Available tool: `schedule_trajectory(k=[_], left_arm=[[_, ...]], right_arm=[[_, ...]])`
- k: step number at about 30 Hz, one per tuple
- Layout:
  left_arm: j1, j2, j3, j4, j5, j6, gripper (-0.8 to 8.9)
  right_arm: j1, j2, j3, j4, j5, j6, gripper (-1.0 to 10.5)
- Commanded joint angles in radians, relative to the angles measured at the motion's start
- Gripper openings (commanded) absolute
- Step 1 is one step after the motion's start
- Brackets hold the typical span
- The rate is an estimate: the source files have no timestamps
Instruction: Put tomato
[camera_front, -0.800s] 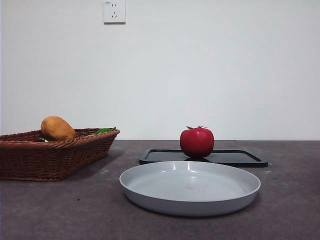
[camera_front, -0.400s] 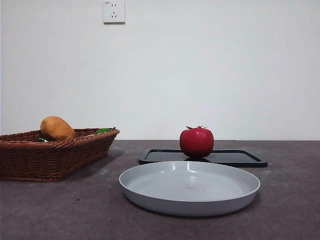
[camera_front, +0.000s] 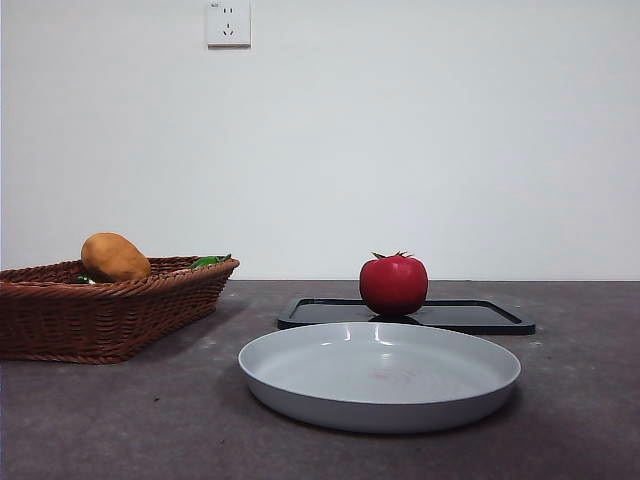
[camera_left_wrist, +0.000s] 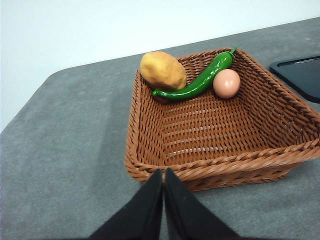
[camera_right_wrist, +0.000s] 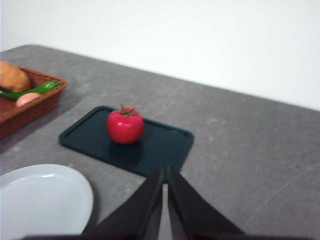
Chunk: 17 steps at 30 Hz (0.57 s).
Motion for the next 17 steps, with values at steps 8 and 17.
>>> schedule_trajectory(k=[8,17], left_arm=[[0.000,-0.002,-0.020,-0.008,-0.002,-0.006,0.07],[0.000,-0.002,-0.020,-0.008,-0.002,-0.006,0.07]], right_arm=[[-0.002,-0.192,-0.321,0.289,0.188,0.049,0.1],[0.002,-0.260,-0.462,0.339,0.235,0.092,0.1]])
